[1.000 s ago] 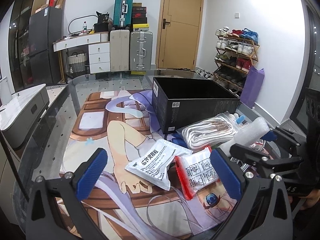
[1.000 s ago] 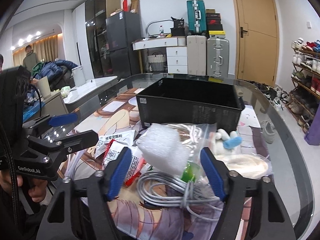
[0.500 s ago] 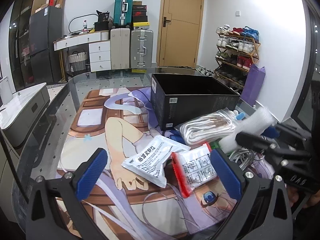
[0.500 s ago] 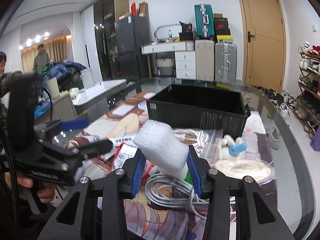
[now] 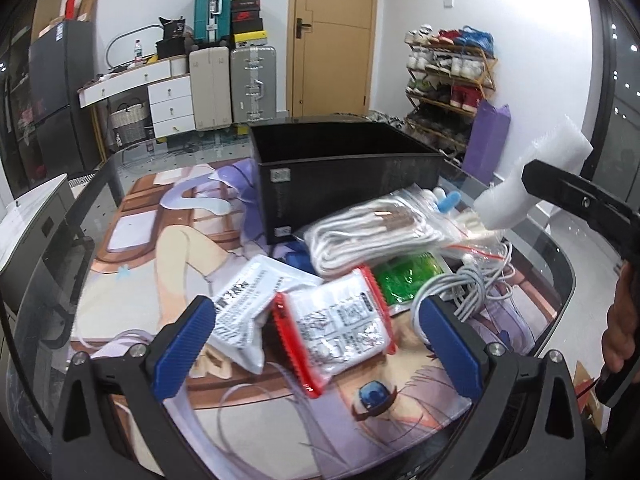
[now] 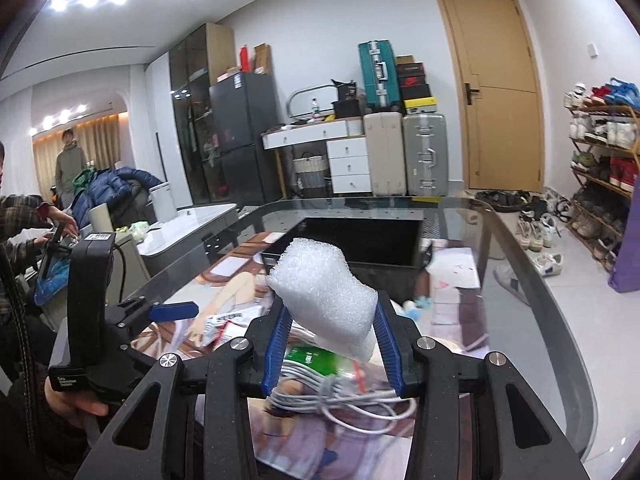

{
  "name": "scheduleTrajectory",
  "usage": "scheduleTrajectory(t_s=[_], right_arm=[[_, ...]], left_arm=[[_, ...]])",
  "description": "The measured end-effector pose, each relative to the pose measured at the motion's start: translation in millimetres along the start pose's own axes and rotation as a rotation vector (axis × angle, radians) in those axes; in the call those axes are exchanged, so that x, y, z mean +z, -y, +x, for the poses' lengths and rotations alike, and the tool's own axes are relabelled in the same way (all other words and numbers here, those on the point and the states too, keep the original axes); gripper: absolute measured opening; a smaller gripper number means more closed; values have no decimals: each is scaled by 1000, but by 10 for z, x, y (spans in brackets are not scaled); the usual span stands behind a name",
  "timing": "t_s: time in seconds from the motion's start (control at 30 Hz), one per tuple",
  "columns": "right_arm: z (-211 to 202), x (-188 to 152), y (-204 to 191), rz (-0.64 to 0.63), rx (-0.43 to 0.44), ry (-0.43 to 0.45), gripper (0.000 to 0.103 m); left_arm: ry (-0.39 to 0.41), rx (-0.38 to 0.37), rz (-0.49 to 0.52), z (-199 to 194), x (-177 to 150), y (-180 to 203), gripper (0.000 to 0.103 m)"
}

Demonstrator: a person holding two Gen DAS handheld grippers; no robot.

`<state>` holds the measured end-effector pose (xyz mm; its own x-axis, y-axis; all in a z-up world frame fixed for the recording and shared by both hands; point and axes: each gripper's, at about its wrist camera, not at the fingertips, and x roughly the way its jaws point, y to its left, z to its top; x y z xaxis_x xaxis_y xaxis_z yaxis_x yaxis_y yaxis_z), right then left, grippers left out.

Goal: Organize soft objects
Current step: 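Grasp the red-edged white packet with the left gripper while the right gripper holds the foam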

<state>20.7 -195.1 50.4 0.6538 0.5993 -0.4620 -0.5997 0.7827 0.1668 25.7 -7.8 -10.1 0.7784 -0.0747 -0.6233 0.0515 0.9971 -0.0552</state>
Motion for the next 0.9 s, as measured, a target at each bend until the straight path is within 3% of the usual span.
scheduleTrajectory(t_s=[0.4,0.53,0.9], right_arm=[[-53,-16,157,46,-2,-6,41],[-28,-11,173,43,2,-5,41],[3,4,105,21,0,-1,41]], left_arm=[[-52,30,66,141,-31,141,66],[-38,25,74,100,-46,150,48],[-15,-44,48,-51,-31,122,46]])
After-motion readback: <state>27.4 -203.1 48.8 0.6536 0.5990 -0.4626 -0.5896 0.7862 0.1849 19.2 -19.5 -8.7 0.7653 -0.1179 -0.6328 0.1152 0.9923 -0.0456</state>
